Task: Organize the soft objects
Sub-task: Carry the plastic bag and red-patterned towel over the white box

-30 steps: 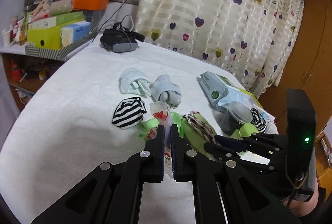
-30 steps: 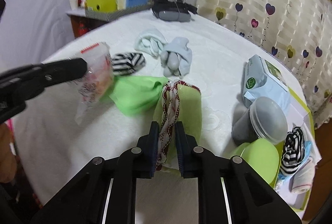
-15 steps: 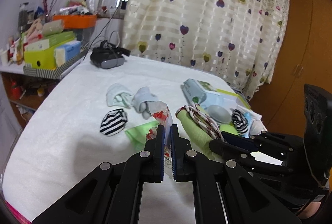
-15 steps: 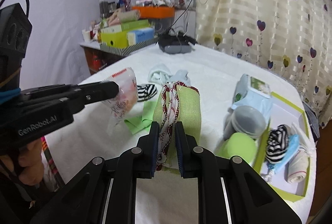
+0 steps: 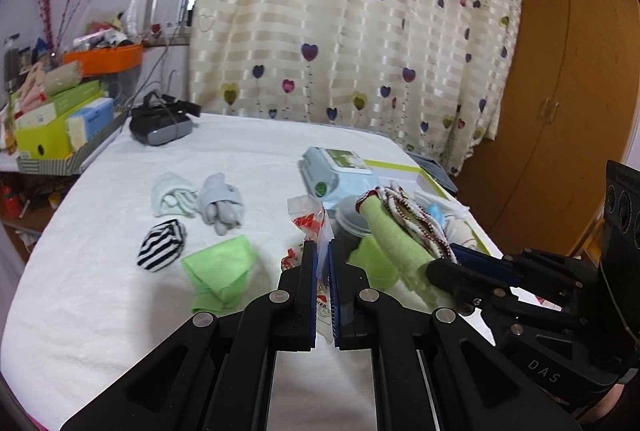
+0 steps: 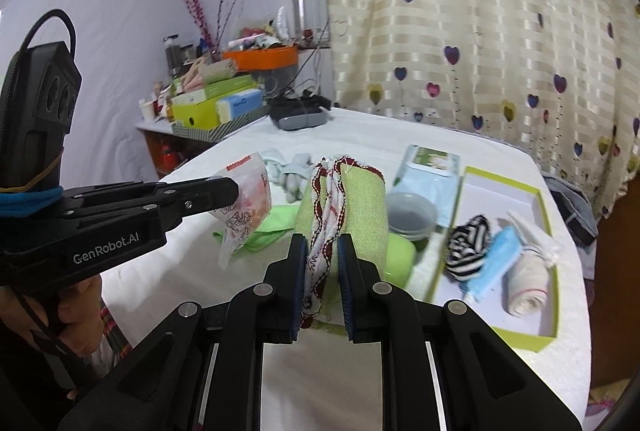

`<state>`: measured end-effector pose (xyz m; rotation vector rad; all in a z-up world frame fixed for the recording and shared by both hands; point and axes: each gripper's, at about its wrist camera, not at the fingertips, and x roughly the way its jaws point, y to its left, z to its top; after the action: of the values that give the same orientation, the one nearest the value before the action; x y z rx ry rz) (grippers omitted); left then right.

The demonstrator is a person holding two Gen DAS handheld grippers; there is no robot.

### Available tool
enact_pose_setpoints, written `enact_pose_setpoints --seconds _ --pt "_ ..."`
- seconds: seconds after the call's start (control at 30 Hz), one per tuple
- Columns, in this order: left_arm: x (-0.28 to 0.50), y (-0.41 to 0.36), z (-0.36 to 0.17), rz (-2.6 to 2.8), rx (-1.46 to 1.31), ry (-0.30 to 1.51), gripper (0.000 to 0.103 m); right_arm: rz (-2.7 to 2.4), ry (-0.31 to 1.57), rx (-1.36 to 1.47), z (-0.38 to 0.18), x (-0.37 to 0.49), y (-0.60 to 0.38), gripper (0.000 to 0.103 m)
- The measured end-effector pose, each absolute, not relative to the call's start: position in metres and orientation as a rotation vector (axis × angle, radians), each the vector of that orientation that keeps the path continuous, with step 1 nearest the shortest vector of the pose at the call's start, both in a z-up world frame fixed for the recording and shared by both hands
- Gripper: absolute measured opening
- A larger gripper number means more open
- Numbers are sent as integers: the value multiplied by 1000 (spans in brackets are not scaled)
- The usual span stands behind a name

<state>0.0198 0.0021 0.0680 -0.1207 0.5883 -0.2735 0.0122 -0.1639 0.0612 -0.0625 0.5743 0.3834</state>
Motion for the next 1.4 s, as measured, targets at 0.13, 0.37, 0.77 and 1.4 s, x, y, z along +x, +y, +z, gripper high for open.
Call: enact_pose_setpoints --seconds 0.13,0.37,0.77,1.4 --pt "20 -11 72 -292 -102 582 5 358 567 -44 62 8 -179 16" --pt "24 -34 76 -329 -78 584 5 319 553 -25 65 1 -198 16" --pt "34 -70 77 -400 -67 586 5 257 543 -7 67 -4 -227 16" --pt "57 -120 76 -500 -50 612 5 170 578 35 58 11 -272 16"
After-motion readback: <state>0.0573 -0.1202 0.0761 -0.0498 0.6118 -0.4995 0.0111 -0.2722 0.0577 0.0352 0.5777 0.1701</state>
